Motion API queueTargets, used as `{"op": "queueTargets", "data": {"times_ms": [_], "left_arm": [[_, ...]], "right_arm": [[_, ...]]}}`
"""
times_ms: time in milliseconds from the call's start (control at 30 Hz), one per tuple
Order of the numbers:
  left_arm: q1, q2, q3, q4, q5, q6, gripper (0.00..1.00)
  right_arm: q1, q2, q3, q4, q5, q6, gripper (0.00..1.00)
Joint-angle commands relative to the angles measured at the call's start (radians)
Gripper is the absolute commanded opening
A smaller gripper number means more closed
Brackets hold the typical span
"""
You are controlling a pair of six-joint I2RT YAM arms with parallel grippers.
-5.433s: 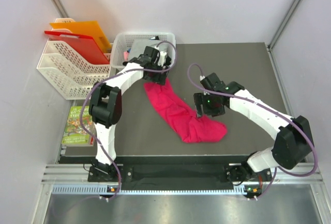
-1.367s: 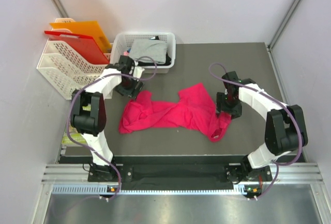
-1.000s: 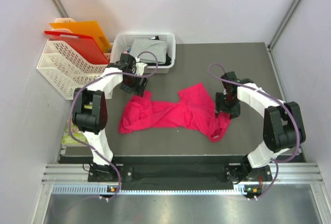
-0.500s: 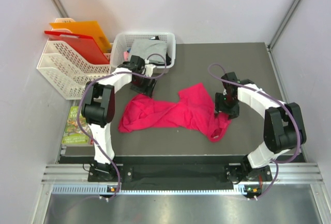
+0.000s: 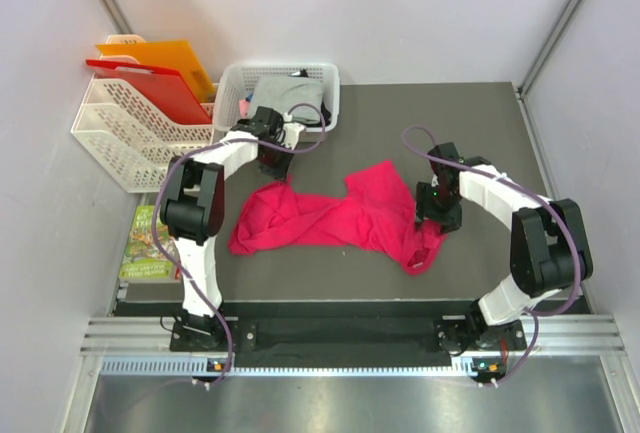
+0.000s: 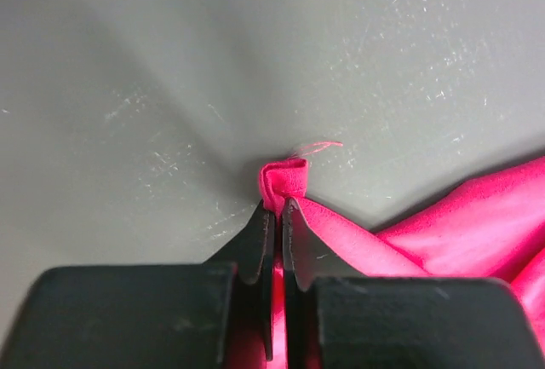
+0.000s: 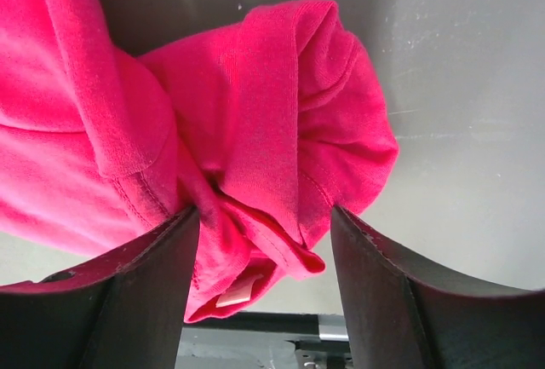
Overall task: Fold and stack the t-shirts
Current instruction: Flatten out the tshirt
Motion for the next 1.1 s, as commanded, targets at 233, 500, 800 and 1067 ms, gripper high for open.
{"op": "queueTargets", "data": {"times_ms": [233, 500, 800, 1067], "left_arm": [[0.013, -0.129, 0.020, -0.049, -0.050, 0.034, 0.00], [0.090, -0.327, 0.066, -0.132, -0.073, 0.058, 0.00], [0.131, -0.536, 0.097, -0.153, -0.137, 0.084, 0.00], [0.133, -0.473, 0.329, -0.159, -0.139, 0.064, 0.00]], "right_arm": [[-0.005, 0.007, 0.118, 0.008, -0.026, -0.018, 0.04], [0.019, -0.115, 0.288, -0.105, -0.041, -0.041, 0.00], [0.042, -0.301, 0.420, -0.233, -0.032, -0.060, 0.00], [0.027, -0.203, 0.772, -0.256, 0.029, -0.075, 0.00]]}}
